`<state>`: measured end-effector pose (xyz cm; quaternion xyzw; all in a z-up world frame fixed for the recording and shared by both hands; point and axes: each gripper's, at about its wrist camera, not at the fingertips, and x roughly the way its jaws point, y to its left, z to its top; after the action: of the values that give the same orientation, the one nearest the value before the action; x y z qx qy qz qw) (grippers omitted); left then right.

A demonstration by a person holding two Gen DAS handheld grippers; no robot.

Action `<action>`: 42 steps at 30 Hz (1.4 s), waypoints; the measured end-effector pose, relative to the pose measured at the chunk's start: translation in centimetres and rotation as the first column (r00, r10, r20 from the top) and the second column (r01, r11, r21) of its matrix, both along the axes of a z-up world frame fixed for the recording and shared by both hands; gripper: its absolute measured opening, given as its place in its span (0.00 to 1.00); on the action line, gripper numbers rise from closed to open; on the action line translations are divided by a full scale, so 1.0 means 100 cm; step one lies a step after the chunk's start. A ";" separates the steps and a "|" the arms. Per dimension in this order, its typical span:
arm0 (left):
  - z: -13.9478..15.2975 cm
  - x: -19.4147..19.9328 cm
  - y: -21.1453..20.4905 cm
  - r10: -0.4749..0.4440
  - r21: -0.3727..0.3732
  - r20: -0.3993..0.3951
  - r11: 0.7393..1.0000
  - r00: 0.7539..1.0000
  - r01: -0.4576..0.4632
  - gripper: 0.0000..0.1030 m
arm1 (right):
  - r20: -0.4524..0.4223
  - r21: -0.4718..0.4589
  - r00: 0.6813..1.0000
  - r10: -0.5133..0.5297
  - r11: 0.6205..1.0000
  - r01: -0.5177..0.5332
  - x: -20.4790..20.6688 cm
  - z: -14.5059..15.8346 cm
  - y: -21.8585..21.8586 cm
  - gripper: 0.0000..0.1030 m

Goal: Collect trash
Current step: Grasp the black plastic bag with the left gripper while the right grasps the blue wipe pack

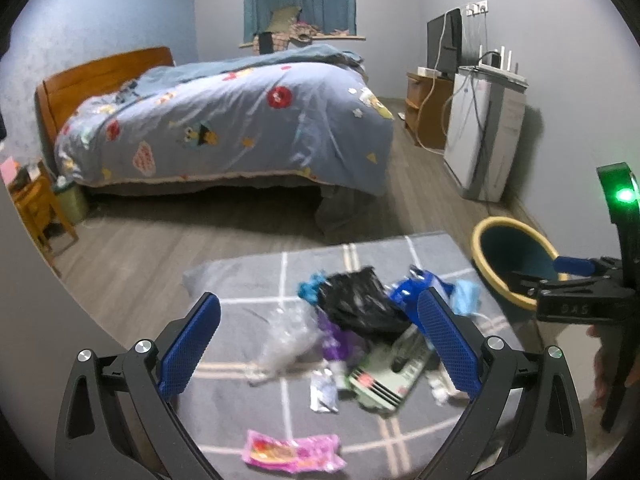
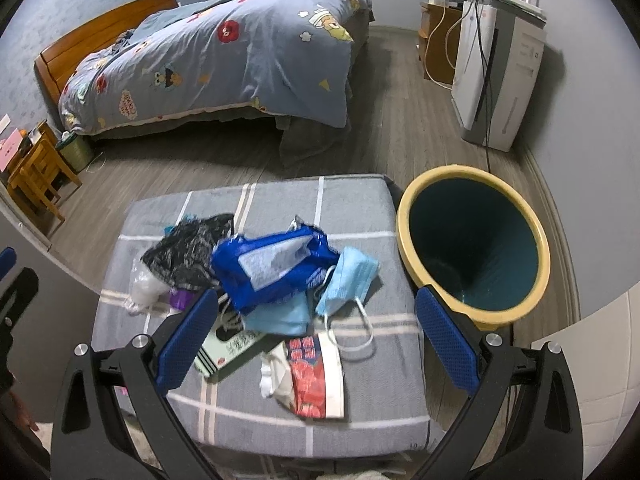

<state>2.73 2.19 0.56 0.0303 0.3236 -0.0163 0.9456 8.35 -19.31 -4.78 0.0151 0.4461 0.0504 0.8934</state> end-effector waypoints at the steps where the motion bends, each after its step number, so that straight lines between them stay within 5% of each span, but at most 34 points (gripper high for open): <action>1: 0.001 0.004 0.002 0.001 0.008 0.004 1.000 1.000 -0.001 0.95 | -0.007 0.002 1.000 0.001 1.000 -0.001 0.008 0.000 0.000 0.95; 9: -0.015 0.047 0.028 0.008 -0.045 -0.095 0.999 0.995 -0.013 0.95 | -0.073 0.045 0.994 0.082 0.996 -0.079 0.052 -0.023 0.020 0.95; 16: -0.040 0.071 0.032 0.051 0.110 -0.121 0.993 0.991 -0.037 0.95 | -0.125 0.041 0.980 0.156 0.988 -0.152 0.071 -0.047 0.044 0.95; 19: -0.048 0.082 0.041 0.042 0.043 -0.148 0.998 0.988 -0.036 0.95 | -0.138 0.071 0.968 0.209 0.977 -0.201 0.070 -0.054 0.052 0.95; 24: -0.064 0.099 0.042 0.042 0.040 -0.171 0.999 0.984 -0.036 0.95 | -0.164 0.049 0.960 0.225 0.974 -0.220 0.073 -0.064 0.060 0.94; 36: -0.084 0.116 0.019 -0.035 -0.055 -0.221 0.998 0.975 0.024 0.87 | -0.204 0.082 0.945 0.257 0.966 -0.245 0.079 -0.072 0.060 0.42; 37: -0.085 0.117 0.016 -0.040 -0.056 -0.225 0.998 0.974 0.028 0.84 | -0.208 0.086 0.944 0.255 0.966 -0.243 0.079 -0.072 0.058 0.30; 42: -0.092 0.119 0.006 -0.056 -0.073 -0.255 0.997 0.965 0.039 0.77 | -0.202 0.120 0.943 0.264 0.962 -0.244 0.079 -0.070 0.049 0.24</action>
<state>14.62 2.83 -8.63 0.0039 0.4419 -0.0537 0.8954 16.25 -14.41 -11.79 0.0047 0.5358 0.1841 0.8240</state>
